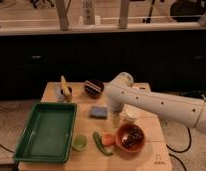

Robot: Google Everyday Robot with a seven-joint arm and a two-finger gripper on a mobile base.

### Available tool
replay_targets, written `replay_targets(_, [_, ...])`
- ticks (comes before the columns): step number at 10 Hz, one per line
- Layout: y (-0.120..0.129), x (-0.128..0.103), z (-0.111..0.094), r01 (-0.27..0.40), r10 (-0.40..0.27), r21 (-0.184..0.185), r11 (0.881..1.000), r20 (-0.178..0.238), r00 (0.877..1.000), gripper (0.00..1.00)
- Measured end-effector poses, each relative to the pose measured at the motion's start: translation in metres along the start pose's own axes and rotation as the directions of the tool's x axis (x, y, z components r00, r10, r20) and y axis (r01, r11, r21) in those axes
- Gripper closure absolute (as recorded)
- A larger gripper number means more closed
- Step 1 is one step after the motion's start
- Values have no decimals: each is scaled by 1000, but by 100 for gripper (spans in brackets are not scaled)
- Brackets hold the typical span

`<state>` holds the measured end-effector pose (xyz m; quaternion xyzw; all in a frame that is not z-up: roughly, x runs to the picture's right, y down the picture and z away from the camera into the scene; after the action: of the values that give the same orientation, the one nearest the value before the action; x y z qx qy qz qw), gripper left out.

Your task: Wipe tray with sponge

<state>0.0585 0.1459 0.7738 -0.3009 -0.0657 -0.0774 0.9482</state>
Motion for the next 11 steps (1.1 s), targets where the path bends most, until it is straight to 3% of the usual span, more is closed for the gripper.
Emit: replay_targets(11, [-32,-13,40,21,-19,-28,999,54,998,20])
